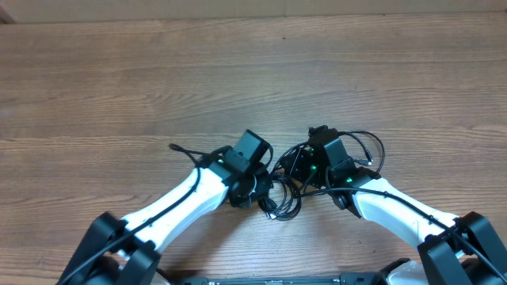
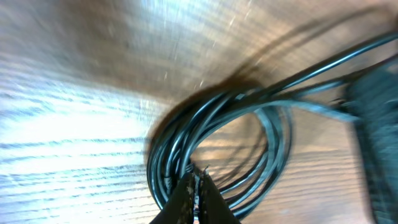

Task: Untangle cables

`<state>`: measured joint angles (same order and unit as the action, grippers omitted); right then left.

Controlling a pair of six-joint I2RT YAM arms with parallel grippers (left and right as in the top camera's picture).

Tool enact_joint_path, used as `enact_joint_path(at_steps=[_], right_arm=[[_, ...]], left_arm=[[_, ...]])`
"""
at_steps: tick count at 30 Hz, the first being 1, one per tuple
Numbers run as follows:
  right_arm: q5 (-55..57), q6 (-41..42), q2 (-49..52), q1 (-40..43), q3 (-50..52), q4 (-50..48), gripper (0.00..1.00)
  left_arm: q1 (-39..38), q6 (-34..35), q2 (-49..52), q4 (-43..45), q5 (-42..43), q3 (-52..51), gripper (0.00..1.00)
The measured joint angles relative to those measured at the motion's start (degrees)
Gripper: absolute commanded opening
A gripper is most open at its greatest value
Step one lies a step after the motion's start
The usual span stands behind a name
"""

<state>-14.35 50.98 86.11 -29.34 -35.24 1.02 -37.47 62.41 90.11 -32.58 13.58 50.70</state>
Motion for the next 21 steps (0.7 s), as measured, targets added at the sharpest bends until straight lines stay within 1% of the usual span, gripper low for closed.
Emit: enact_joint_path(at_steps=[1,2,6,7,9,10,11,12,18,21], right_arm=[[0.2,0.0,0.0,0.0,0.0,0.0,0.05],[0.2,0.0,0.0,0.0,0.0,0.0,0.05],[0.4,0.0,0.0,0.0,0.0,0.1,0.05],[0.4,0.0,0.0,0.0,0.0,0.1,0.05],[0.4,0.0,0.0,0.0,0.0,0.1,0.05],[0.4,0.0,0.0,0.0,0.0,0.1,0.05],[0.5,0.0,0.0,0.0,0.0,0.2,0.05],[0.5,0.0,0.0,0.0,0.0,0.3,0.05],[0.9,0.0,0.0,0.0,0.0,1.9,0.05],[0.9,0.0,0.0,0.0,0.0,2.1,0.05]], left_arm=[[0.3,0.0,-0.7,0.0,-0.5,0.0,0.36],[0.7,0.0,-1.2,0.0,-0.8,0.0,0.49],[0.8,-0.6,-1.4,-0.3,-0.9,0.0,0.49],[0.8,-0.6,-1.4,-0.3,-0.6,0.0,0.47],[0.7,-0.6,-1.4,-0.3,-0.3,0.0,0.37],[0.7,-0.5,-1.4,-0.3,-0.3,0.0,0.31],[0.5,-0.3,-1.4,-0.3,-0.3,0.0,0.27],[0.3,0.3,-1.4,-0.2,-0.4,0.0,0.25],[0.0,1.6,1.0,0.7,-0.2,0.0,0.26],[0.0,2.0,3.8,2.0,0.9,0.0,0.22]])
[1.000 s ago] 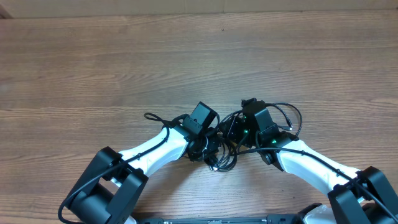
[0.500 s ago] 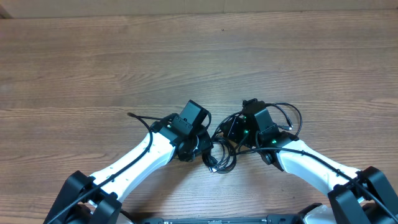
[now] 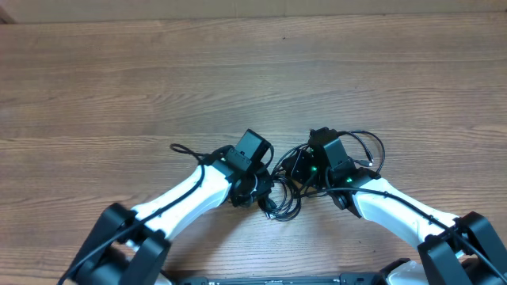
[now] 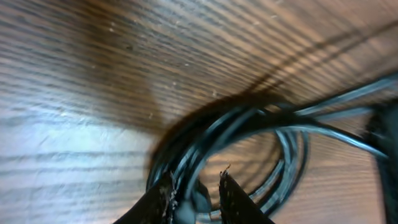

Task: Untangle cables

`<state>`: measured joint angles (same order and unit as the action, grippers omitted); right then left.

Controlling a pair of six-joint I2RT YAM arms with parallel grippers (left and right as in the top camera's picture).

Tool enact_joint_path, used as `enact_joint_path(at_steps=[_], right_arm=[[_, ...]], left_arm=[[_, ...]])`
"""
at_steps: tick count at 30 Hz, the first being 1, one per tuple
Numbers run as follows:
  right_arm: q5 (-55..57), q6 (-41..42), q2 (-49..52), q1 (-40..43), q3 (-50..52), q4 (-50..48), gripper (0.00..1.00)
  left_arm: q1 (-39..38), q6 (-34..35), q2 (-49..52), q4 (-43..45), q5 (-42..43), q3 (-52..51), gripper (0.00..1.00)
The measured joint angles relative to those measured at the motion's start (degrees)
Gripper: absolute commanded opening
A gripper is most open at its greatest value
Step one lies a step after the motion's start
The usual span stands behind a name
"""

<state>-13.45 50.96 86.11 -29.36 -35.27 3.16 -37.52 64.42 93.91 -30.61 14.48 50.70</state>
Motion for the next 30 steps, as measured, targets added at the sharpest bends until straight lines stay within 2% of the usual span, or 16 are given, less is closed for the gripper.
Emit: enact_joint_path(at_steps=[7,13,15,17,25,30], right_arm=[[0.4,0.0,0.0,0.0,0.0,0.0,0.05],[0.4,0.0,0.0,0.0,0.0,0.1,0.05],[0.4,0.0,0.0,0.0,0.0,0.1,0.05],[0.4,0.0,0.0,0.0,0.0,0.1,0.05],[0.4,0.0,0.0,0.0,0.0,0.1,0.05],[0.4,0.0,0.0,0.0,0.0,0.2,0.05]], left_arm=[[0.0,0.2,4.3,2.2,2.6,0.0,0.24],[0.0,0.2,4.7,3.2,3.7,0.3,0.34],[0.0,0.4,4.8,3.5,3.9,0.4,0.23],[0.0,0.7,4.9,3.4,3.8,0.4,0.05],[0.1,0.4,5.7,4.1,4.6,0.4,0.04],[2.8,0.3,5.7,4.0,6.6,0.4,0.04]])
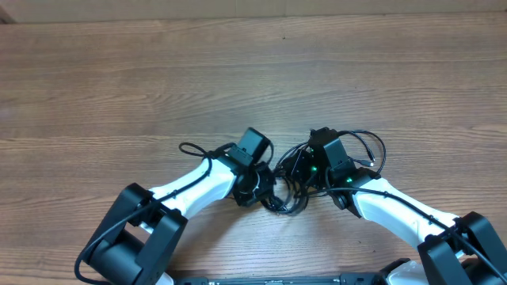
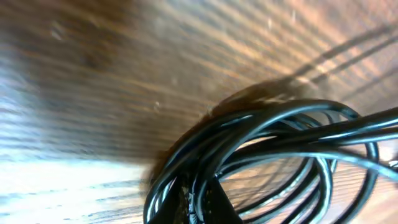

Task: Untangle cables

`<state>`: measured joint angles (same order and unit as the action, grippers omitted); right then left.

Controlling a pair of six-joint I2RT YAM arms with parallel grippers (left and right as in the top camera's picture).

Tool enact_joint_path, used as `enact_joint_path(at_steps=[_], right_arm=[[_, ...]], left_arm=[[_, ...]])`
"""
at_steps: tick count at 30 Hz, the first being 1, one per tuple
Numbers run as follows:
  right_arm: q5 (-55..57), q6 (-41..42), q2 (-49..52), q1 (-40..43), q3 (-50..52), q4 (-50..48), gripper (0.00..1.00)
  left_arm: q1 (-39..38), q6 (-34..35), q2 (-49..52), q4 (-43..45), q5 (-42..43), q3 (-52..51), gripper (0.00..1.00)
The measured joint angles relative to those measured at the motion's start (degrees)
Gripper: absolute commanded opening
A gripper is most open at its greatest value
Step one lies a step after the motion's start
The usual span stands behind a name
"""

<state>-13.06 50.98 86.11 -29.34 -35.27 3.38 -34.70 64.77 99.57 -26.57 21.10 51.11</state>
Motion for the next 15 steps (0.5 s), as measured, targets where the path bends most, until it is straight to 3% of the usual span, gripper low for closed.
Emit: enact_joint_path(at_steps=[6,8,10,12,15], right_arm=[[0.0,0.0,0.0,0.0,0.0,1.2,0.06],[0.0,0.0,0.0,0.0,0.0,2.3,0.11],[0.0,0.0,0.0,0.0,0.0,3.6,0.22],[0.0,0.1,0.0,0.0,0.0,5.4,0.27],[-0.6,-0.4,0.0,0.0,0.0,7.3,0.41]], left_arm=[[8.7,-0.3,0.0,0.3,4.3,0.0,0.04],[10.8,-0.4,0.0,0.5,4.9,0.0,0.04],[12.2,-0.6,0.0,0.9,5.2,0.0,0.04],[12.6,-0.7,0.0,1.5,5.3,0.0,0.04],[12.6,-0.7,0.0,2.0,5.3,0.0,0.04]])
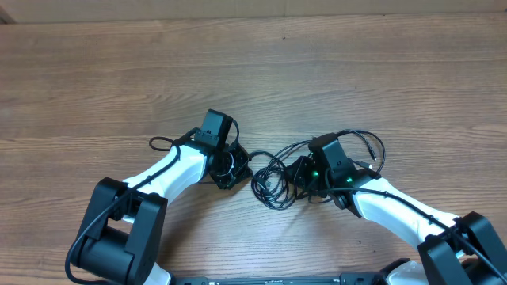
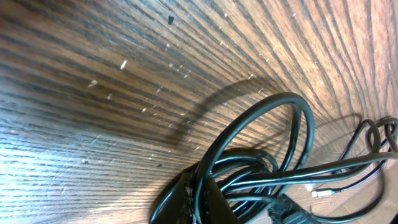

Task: Untangle cables

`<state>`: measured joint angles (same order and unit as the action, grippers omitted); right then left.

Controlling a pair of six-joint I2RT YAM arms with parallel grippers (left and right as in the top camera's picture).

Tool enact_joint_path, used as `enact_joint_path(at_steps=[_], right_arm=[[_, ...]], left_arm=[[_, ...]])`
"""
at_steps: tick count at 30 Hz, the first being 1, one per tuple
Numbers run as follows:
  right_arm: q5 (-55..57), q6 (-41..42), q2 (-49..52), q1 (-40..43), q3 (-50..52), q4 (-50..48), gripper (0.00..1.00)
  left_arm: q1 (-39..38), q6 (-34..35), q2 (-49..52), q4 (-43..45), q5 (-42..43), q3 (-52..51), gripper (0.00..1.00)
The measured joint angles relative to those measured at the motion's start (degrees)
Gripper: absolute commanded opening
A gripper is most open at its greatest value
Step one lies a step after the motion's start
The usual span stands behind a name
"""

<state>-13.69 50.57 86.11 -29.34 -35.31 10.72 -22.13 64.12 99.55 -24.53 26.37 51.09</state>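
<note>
A tangle of black cables [image 1: 271,182] lies on the wooden table between my two grippers. More loops [image 1: 371,150] rest behind the right wrist. My left gripper [image 1: 238,169] sits at the tangle's left side. In the left wrist view the left gripper [image 2: 199,194] is shut on a thick black cable [image 2: 267,112], which arches up in a loop over the wood. A thin cable with a small plug [image 2: 323,192] runs off to the right. My right gripper [image 1: 299,179] is at the tangle's right side, its fingers hidden under the wrist.
The wooden table [image 1: 253,71] stretches away beyond both arms. The white links of the two arms reach in from the near edge on either side of the tangle. A thin black wire loop [image 1: 158,143] sticks out beside the left arm.
My left gripper has moved left and slightly away, still shut on the thick cable. The tangle is now drawn out between the grippers. The right arm has not moved.
The left gripper was first shut over the coil, close to the right gripper. Then its fingers stood open around a strand, then shut on it. Now it holds that cable farther left, with the coil spread out.
</note>
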Motion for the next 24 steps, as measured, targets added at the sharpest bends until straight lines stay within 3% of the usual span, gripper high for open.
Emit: enact_joint_path(at_steps=[6,13,18,24], right_arm=[[-1.1,0.1,0.0,0.0,0.0,2.0,0.61],[-1.2,0.2,0.0,0.0,0.0,2.0,0.65],[-1.4,0.3,0.0,0.0,0.0,1.7,0.68],[-0.8,0.3,0.0,0.0,0.0,1.5,0.69]], left_arm=[[0.0,0.0,0.0,0.3,-0.4,0.0,0.04],[2.0,0.0,0.0,-0.9,-2.1,0.0,0.04],[8.4,-1.0,0.0,-0.4,0.7,0.0,0.04],[9.0,-3.2,0.0,-0.5,5.0,0.0,0.05]])
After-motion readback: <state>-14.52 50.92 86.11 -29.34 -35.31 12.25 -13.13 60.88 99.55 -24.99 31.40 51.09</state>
